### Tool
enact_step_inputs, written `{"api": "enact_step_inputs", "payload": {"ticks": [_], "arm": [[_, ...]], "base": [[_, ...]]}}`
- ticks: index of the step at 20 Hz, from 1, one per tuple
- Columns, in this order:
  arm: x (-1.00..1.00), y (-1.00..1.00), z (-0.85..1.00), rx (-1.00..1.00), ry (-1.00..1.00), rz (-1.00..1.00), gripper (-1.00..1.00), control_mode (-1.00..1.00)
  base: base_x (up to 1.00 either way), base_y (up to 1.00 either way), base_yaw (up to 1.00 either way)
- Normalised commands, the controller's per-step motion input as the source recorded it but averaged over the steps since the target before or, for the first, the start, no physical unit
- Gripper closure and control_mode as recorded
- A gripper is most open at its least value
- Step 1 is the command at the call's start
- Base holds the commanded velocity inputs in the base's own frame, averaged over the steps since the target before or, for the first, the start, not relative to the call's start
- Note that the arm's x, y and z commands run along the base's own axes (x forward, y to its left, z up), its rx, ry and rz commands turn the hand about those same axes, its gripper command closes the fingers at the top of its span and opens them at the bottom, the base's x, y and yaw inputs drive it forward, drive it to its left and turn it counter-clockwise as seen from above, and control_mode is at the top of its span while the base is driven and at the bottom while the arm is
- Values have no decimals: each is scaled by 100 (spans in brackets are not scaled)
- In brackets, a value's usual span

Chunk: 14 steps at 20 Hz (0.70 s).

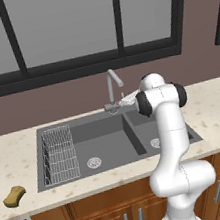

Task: Soak the sponge with water for a few seconds and then drop it inside the sink.

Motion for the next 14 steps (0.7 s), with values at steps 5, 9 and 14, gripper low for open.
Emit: {"api": "enact_step_inputs", "payload": {"ticks": [5,9,14], "arm": [[0,-67,-31,0,0,-11,-100,-100],[0,-61,-31,-6,3,-14,-100,-100],[0,-56,-34,-6,3,-14,-100,-100]], "base": [[0,0,0],[0,0,0],[0,0,0]]}}
